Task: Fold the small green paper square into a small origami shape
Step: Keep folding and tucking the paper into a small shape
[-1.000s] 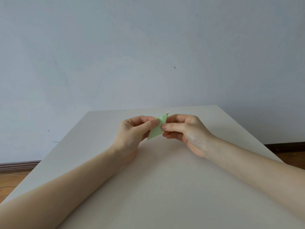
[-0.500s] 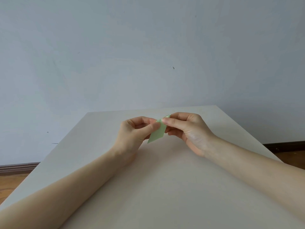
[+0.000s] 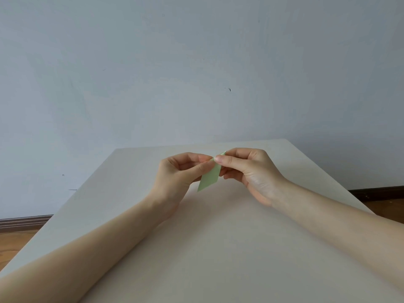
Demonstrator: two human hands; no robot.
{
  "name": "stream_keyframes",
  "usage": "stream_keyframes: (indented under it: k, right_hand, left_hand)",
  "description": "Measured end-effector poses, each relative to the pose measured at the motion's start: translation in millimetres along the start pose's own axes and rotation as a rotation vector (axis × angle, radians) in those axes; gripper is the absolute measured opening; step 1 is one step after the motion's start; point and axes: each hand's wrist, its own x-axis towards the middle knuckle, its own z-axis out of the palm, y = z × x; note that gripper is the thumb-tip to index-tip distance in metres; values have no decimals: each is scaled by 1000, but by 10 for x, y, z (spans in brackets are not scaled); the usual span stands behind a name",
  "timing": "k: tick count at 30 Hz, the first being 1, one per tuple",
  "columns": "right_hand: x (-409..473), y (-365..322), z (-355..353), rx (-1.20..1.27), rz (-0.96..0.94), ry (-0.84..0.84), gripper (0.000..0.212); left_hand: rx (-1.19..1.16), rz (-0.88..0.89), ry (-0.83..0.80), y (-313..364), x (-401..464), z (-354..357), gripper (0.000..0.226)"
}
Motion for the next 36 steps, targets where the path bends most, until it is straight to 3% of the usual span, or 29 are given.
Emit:
stream_keyframes:
  k: [36]
  right_hand:
    - [21, 17, -14, 27, 39, 143, 19]
  left_hand:
    - [5, -117, -69, 39, 17, 5, 4]
